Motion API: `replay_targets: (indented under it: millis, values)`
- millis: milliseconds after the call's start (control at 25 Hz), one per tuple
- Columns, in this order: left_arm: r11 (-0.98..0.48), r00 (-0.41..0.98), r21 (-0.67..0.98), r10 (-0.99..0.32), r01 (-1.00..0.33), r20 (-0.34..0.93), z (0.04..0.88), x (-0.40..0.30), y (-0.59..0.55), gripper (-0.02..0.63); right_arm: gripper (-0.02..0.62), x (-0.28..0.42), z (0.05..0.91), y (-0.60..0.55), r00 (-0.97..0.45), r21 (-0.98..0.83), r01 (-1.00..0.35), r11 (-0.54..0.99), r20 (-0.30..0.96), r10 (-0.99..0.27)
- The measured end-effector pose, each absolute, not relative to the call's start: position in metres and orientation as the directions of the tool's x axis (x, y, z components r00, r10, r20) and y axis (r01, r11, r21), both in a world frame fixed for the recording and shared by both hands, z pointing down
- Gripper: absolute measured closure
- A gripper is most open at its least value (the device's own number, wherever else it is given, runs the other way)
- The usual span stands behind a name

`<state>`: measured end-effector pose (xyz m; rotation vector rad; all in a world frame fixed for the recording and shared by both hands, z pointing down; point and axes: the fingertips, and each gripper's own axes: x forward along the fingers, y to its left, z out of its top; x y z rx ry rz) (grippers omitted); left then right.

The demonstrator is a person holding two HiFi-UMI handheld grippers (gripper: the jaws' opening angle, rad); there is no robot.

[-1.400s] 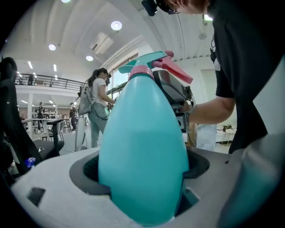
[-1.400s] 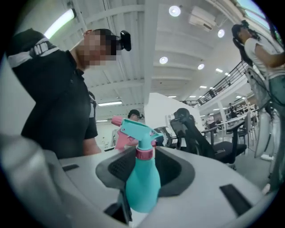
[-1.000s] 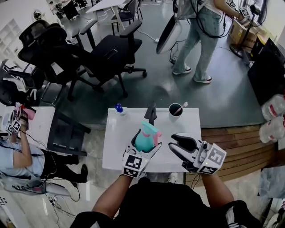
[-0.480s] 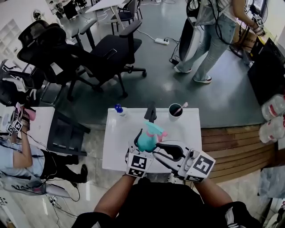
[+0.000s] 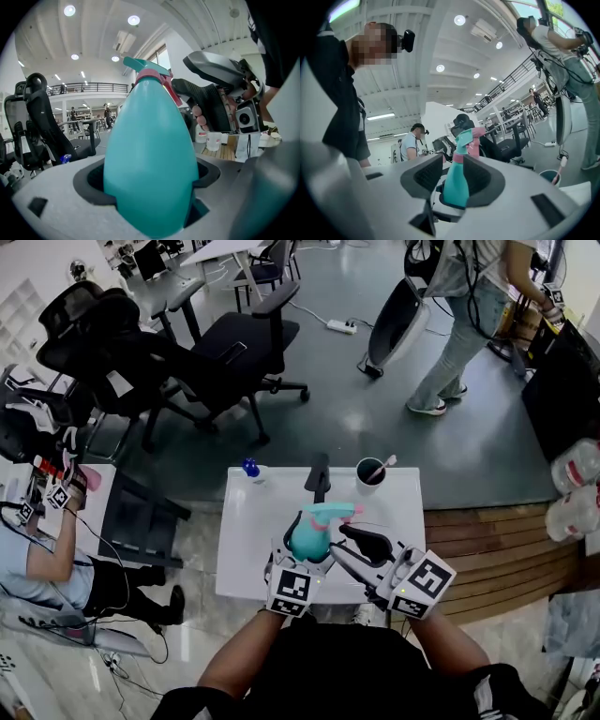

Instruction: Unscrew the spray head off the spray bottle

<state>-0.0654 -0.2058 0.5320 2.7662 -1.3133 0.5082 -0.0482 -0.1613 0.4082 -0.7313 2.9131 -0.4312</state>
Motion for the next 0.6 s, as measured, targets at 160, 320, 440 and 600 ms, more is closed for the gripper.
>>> replay_targets:
  millis: [160, 320, 440, 600]
  values:
    - [-0.654, 0.598, -0.119, -0.739, -0.747, 0.310, 0.538, -0.057, -0.201, 0.138, 0.434, -0.047, 0.410, -0.166, -0.872, -0.300, -0.461, 0.835, -0.024, -0.490]
    - [-0.665, 0.603, -0.136, -0.731, -0.735, 0.319, 0.537, -0.050, -0.198, 0.138, 0.411, -0.049, 0.409, -0.169, -0.868, -0.306, -0.468, 0.829, -0.015, -0.496]
    - [-0.668, 0.604, -0.137, -0.728, -0.731, 0.324, 0.538, -0.048, -0.196, 0.138, 0.408, -0.050, 0.410, -0.170, -0.866, -0.313, -0.473, 0.824, -0.008, -0.500]
    - [-0.668, 0.601, -0.153, -0.730, -0.728, 0.326, 0.540, -0.046, -0.195, 0.138, 0.408, -0.052, 0.412, -0.172, -0.862, -0.318, -0.481, 0.817, 0.003, -0.506]
